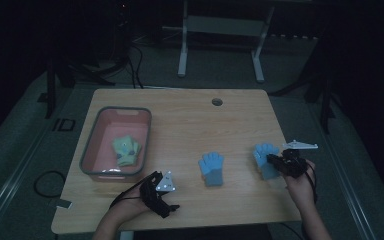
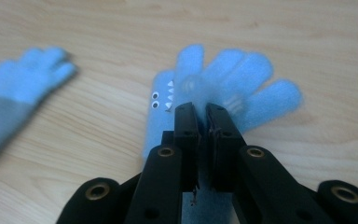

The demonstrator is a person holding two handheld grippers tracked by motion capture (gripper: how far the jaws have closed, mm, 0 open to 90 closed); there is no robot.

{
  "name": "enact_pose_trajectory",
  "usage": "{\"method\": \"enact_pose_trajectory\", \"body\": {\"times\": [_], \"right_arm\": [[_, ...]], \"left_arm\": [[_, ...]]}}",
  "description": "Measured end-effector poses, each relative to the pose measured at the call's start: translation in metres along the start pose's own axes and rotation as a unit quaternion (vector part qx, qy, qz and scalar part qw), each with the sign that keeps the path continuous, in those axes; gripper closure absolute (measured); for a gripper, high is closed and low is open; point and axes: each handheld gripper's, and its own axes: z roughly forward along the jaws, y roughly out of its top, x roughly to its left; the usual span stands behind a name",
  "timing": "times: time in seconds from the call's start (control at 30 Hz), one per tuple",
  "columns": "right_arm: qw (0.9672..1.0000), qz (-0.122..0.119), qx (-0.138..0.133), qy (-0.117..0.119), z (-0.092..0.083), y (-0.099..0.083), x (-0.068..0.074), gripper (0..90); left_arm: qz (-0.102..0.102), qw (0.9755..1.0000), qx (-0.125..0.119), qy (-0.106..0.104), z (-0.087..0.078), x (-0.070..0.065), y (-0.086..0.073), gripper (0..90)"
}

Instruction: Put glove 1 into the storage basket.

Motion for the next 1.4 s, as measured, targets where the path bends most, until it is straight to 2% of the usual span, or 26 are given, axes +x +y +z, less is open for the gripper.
{"method": "enact_pose_trajectory", "body": {"times": [0.03, 0.13, 0.43, 0.53, 0.6, 0.73, 0.83, 0.9, 0.97, 1.13, 1.2, 1.27, 1.33, 1.37, 1.4], "right_arm": [[1.0, -0.001, -0.004, -0.008, -0.002, 0.003, 0.007, 84.2], [0.9999, 0.012, -0.01, -0.007, -0.004, 0.006, 0.021, 84.2], [0.9976, 0.067, -0.01, 0.012, 0.009, -0.001, 0.05, 84.2], [0.9977, 0.067, -0.011, 0.009, 0.015, -0.005, 0.056, 84.0], [0.9984, 0.056, -0.003, -0.007, 0.02, -0.008, 0.061, 83.9], [0.9976, 0.067, 0.005, -0.015, 0.031, -0.015, 0.063, 83.3], [0.9968, 0.073, 0.014, -0.03, 0.039, -0.02, 0.06, 81.3], [0.9964, 0.077, 0.023, -0.029, 0.043, -0.022, 0.058, 79.3], [0.9966, 0.07, 0.03, -0.032, 0.045, -0.024, 0.057, 76.9], [0.9976, 0.056, 0.028, -0.03, 0.044, -0.022, 0.056, 70.4], [0.999, 0.023, 0.021, -0.032, 0.04, -0.019, 0.057, 69.0], [0.9995, 0.0, 0.019, -0.024, 0.037, -0.016, 0.054, 68.8], [0.9991, -0.033, 0.015, -0.022, 0.032, -0.011, 0.048, 68.7], [0.9986, -0.05, 0.009, -0.014, 0.029, -0.009, 0.046, 67.4], [0.9986, -0.05, 0.009, -0.014, 0.029, -0.009, 0.046, 67.4]], "left_arm": [[0.002, 1.0, 0.001, 0.0, 0.0, 0.0, 0.0, 9.6], [-0.001, 1.0, -0.002, -0.001, -0.001, 0.0, 0.0, 9.6], [-0.005, 0.9999, -0.011, 0.0, -0.003, 0.0, 0.001, 9.6], [-0.004, 0.9999, -0.011, 0.0, -0.003, 0.0, 0.002, 9.6], [0.0, 0.9999, -0.01, 0.0, -0.004, 0.0, 0.002, 9.6], [0.0, 0.9999, -0.011, -0.002, -0.003, -0.001, 0.002, 9.6], [0.001, 0.9999, -0.01, -0.003, -0.003, -0.001, 0.002, 9.7], [0.0, 1.0, -0.008, -0.004, -0.002, -0.001, 0.002, 9.6], [0.0, 1.0, -0.008, -0.003, -0.002, -0.001, 0.001, 9.6], [0.0, 0.9999, -0.01, -0.004, -0.003, -0.001, 0.002, 9.6], [0.001, 0.9999, -0.011, -0.003, -0.003, -0.001, 0.002, 9.6], [-0.001, 0.9999, -0.012, -0.004, -0.003, -0.001, 0.002, 9.6], [-0.001, 0.9999, -0.011, -0.004, -0.003, -0.001, 0.002, 9.6], [-0.001, 0.9999, -0.011, -0.004, -0.003, -0.001, 0.002, 9.6], [-0.001, 0.9999, -0.011, -0.004, -0.003, -0.001, 0.002, 9.6]]}}
